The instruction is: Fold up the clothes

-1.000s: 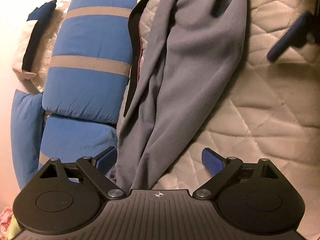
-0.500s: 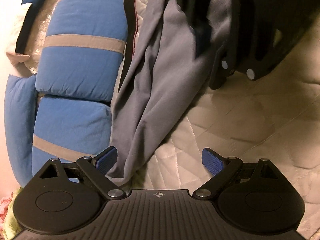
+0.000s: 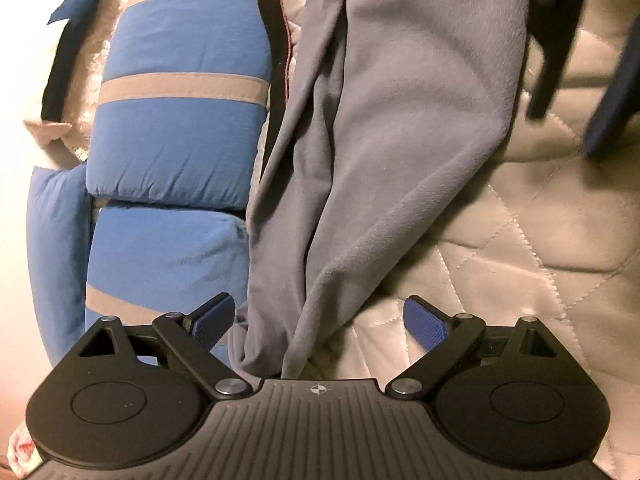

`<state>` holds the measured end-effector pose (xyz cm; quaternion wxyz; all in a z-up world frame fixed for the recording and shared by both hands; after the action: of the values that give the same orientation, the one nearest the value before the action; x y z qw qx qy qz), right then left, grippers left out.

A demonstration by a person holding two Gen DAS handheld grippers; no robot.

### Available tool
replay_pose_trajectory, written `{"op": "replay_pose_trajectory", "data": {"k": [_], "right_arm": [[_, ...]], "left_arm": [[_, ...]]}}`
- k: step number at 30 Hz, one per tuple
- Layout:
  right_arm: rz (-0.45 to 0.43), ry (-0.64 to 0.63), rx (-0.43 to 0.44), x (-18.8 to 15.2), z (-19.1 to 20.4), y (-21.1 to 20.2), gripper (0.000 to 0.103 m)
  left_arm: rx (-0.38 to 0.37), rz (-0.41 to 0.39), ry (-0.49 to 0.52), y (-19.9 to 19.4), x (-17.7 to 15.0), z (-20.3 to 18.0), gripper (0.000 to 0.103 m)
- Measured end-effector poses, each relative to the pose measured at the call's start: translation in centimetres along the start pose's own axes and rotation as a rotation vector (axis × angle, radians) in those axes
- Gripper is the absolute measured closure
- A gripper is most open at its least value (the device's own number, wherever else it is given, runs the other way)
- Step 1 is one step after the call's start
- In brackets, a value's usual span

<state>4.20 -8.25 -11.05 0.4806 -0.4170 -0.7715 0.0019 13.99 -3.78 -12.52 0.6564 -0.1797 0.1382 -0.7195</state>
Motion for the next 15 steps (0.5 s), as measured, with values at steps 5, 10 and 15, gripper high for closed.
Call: {"op": "replay_pose_trajectory", "data": {"k": [5,10,15], "right_arm": [[-0.014,-0.016,-0.031,0.3,-0.6,-1.3,0.043],[-0.026,-0.02,-0.062,0.5,-1.0,-2.5,0.038],[-0.013,-0.025,-0.084,0.1,-1.5,-2.5,0.035]], "left_arm": [[-0.025,-0.038,0.014,1.0,-0.5,0.0,0.019],[-0.044,-0.07,-0.007,1.8,-1.2,-0.5,0.046],[-0.057,-0.064,-0.036,2.2,-1.5,-1.5,0.079]]}}
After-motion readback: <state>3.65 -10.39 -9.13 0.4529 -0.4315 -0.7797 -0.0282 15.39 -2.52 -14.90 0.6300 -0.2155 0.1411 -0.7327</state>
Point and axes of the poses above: each gripper's, at about its wrist camera, not at the fingertips, and y roughly the way its jaws point, z to its left, x to its top, the point moved 10 cm from there along y, roughly the way its jaws point, and after that the axes turned 12 degrees about -z, right-handed, at the moved point
